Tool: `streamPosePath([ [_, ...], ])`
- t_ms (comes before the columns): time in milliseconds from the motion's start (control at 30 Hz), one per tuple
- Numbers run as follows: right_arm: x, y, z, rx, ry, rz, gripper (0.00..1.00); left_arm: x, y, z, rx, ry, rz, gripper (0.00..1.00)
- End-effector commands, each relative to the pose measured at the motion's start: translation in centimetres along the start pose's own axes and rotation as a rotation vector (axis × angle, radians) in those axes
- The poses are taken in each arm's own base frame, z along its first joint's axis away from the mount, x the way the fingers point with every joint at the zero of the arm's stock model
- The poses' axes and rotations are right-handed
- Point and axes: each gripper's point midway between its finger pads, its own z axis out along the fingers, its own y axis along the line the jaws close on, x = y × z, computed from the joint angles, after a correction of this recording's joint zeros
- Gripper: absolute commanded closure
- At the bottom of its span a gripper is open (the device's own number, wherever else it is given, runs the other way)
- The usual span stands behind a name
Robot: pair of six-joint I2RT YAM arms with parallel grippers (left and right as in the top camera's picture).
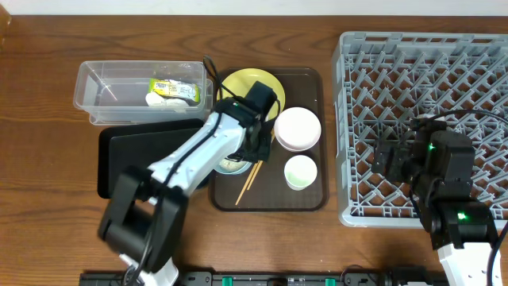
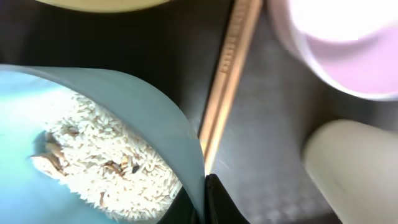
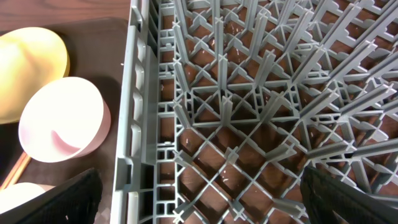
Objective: Sort waste into correct bins and load items into the dishwasher rack
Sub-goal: 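Tip the blue bowl over the black tray to pour out rice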
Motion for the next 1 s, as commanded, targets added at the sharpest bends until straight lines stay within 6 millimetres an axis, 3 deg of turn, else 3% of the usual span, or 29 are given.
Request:
streamPosePath([
  [0, -0.7, 0.5, -0.4, -0.014, -0.016, -0.014, 0.01, -0.8, 0.4, -4.1, 0.041, -0.098, -0.034, 0.94],
  [133, -0.7, 0.5, -0.4, -0.014, -0.016, -0.014, 0.01, -1.1, 2.8, -6.8, 0.061, -0.142, -0.107, 0.94],
  [233, -0.7, 0.5, -0.4, -0.014, -0.017, -0.014, 0.01, -1.2, 3.5, -7.9, 0.206, -0.123, -0.116, 0.94],
  [333, -0.7, 0.4, -0.4, -0.013, -0.016, -0.014, 0.01, -1.2, 4.4, -8.5, 0.36, -0.111, -0.138, 0.94],
  [500, -0.7, 0.5, -0.4, -0.014, -0.016, -0.014, 0.01, -0.7, 7.7, -9.1, 0.562, -0.144, -0.183, 0.94],
  [733, -0.7, 0.5, -0.4, -0.014, -0.016, -0.014, 0.01, 0.8, 10.1, -11.4, 0.933, -0.32, -0.208, 0.94],
  [967, -0.5, 0.4, -0.4, -0.012, -0.008, -0.014, 0.01, 2.3, 12.4, -12.3, 1.09, -0.485, -0.285, 0.94],
])
